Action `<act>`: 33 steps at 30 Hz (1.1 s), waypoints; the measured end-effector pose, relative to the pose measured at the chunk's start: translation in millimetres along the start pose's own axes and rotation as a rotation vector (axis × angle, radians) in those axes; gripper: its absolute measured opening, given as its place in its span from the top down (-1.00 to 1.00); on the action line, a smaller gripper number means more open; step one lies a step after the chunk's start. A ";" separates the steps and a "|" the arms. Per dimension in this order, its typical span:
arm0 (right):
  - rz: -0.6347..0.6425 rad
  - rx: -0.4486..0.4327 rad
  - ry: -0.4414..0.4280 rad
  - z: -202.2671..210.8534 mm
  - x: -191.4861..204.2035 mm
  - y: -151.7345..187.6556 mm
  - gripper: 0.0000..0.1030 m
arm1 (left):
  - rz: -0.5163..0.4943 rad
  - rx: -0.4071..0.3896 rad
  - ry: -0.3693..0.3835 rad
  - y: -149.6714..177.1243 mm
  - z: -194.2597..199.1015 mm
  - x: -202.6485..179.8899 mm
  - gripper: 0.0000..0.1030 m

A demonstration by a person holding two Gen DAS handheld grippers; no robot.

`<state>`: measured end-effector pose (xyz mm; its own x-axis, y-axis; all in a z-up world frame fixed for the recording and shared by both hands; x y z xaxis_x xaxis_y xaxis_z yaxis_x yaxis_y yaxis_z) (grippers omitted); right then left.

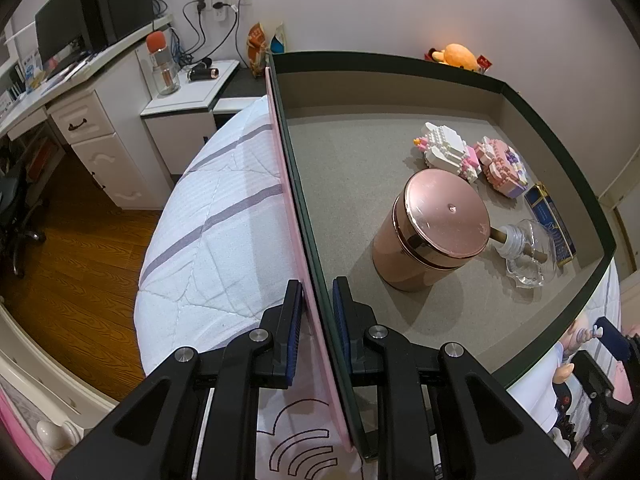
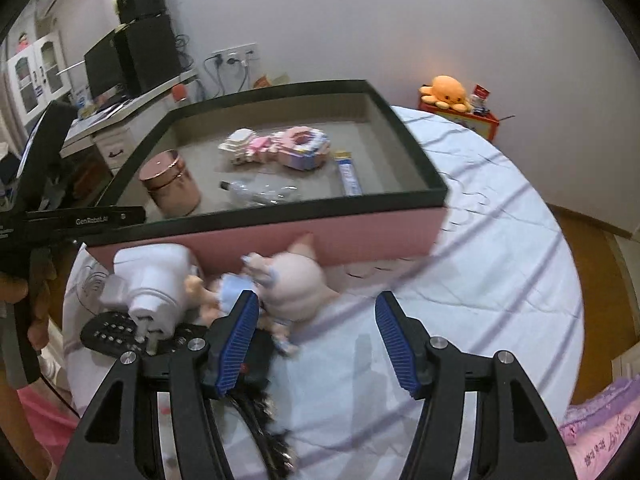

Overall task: Organize rigid objects
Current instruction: 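Grasp the pig doll figure on the bed with the right gripper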

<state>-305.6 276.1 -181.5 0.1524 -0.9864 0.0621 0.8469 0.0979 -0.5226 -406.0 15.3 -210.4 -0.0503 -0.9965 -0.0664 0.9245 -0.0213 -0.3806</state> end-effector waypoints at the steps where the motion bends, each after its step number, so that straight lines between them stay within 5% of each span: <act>1: 0.002 0.004 -0.002 -2.8 1.5 -0.9 -0.22 | 0.000 0.000 0.000 -0.1 0.1 0.0 0.70; 9: -0.029 -0.011 -0.037 -13.0 8.1 -14.2 -0.21 | -0.002 0.000 0.000 -0.4 0.2 0.4 0.70; 12: -0.032 -0.017 -0.022 -17.3 9.1 -14.2 0.16 | -0.005 0.001 0.000 -1.1 0.0 0.1 0.70; 21: -0.105 0.006 -0.067 -20.9 0.1 -13.6 -0.02 | -0.007 -0.001 0.002 -0.6 0.1 1.3 0.70; 28: -0.108 -0.015 -0.111 -21.1 -0.4 -13.3 0.12 | -0.007 0.000 0.002 -0.5 0.0 2.3 0.69; 33: -0.096 -0.044 -0.063 -17.9 4.6 -12.2 0.14 | -0.007 -0.001 0.003 -0.4 0.0 2.1 0.69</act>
<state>-324.3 268.0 -190.0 0.1048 -0.9805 0.1661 0.8362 -0.0035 -0.5484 -406.4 13.2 -210.4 -0.0581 -0.9961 -0.0661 0.9239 -0.0286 -0.3816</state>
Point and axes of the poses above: each gripper's, at about its wrist camera, not at the fingertips, and z roughly against the way its jaws point, x to its left, y to its underside, the point moved 3 cm from there along -z, roughly the way its jaws point, and after that the axes turned 9 degrees about x, right-handed, at the moved point
